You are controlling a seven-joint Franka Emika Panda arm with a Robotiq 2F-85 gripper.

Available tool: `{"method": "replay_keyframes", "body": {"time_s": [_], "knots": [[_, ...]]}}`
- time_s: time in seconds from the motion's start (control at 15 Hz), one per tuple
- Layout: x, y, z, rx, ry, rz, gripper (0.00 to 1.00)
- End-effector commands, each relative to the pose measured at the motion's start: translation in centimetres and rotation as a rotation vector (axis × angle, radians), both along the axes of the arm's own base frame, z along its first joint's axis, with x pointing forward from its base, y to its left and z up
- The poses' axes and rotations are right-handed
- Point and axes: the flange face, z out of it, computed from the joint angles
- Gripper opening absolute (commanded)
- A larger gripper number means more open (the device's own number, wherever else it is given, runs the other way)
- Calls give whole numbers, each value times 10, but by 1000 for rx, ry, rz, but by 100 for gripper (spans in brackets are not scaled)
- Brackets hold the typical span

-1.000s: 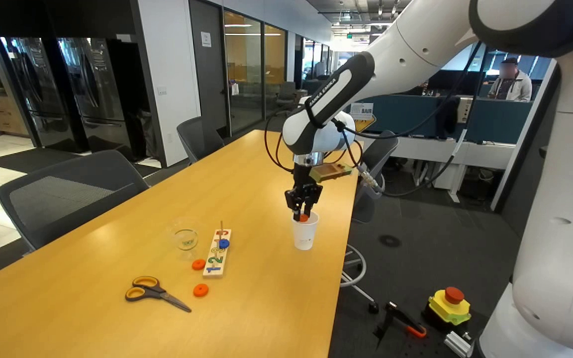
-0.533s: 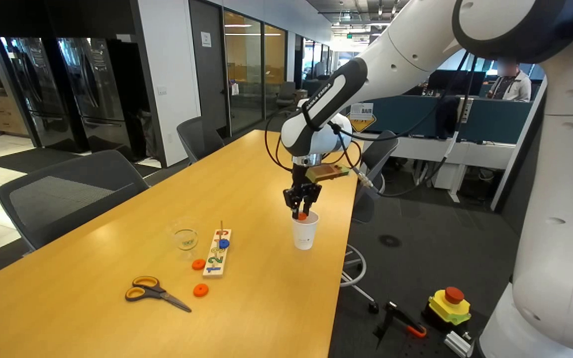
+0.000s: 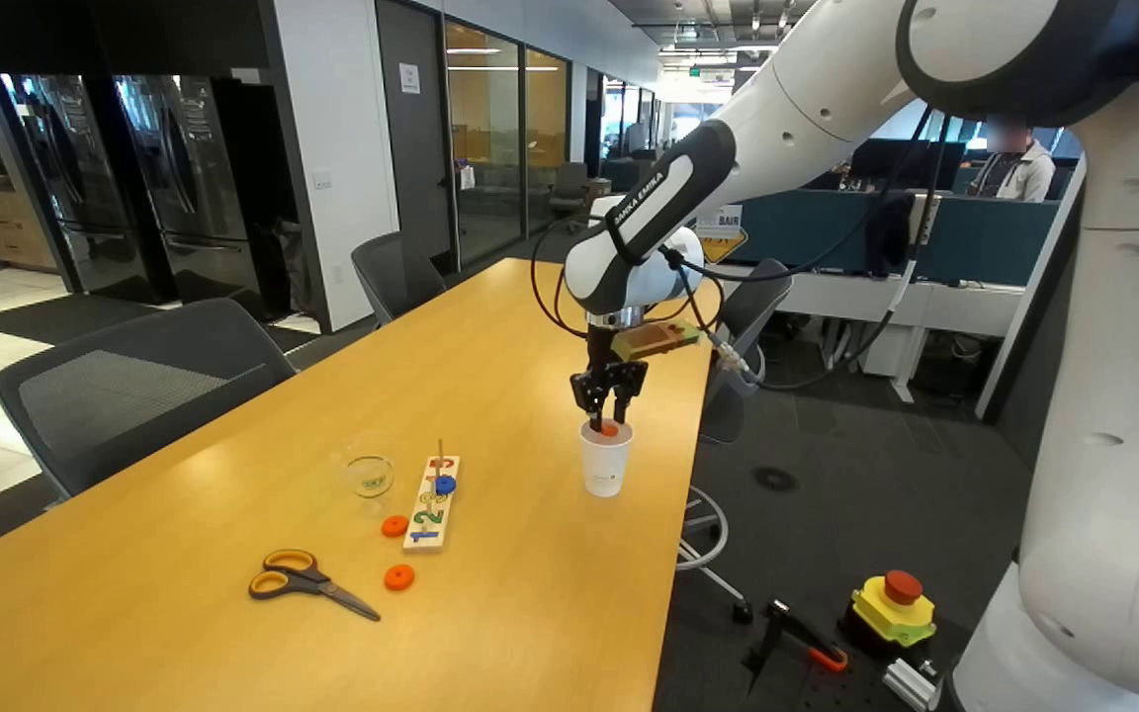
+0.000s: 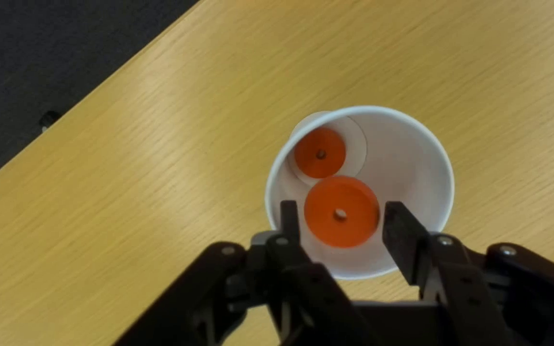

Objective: Put two round orange blocks in the white cup then put the blue round block in the clear cup, then put the last two round orange blocks

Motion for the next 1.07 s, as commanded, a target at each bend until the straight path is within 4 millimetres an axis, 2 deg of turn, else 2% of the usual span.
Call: {"method": "replay_keyframes", "body": {"time_s": [0.0,0.13,0.2,0.4,0.67,1.0], "knots": [[2,3,7,-14,-20,-11,83],[1,7,9,-11,-27,-1,97],[0,10,12,-7,-31,6,100],[-2,31,25,19,-58,34,100],[-6,75,35,88,-77,11,100],[-15,141,23,92,-3,331,100]]}}
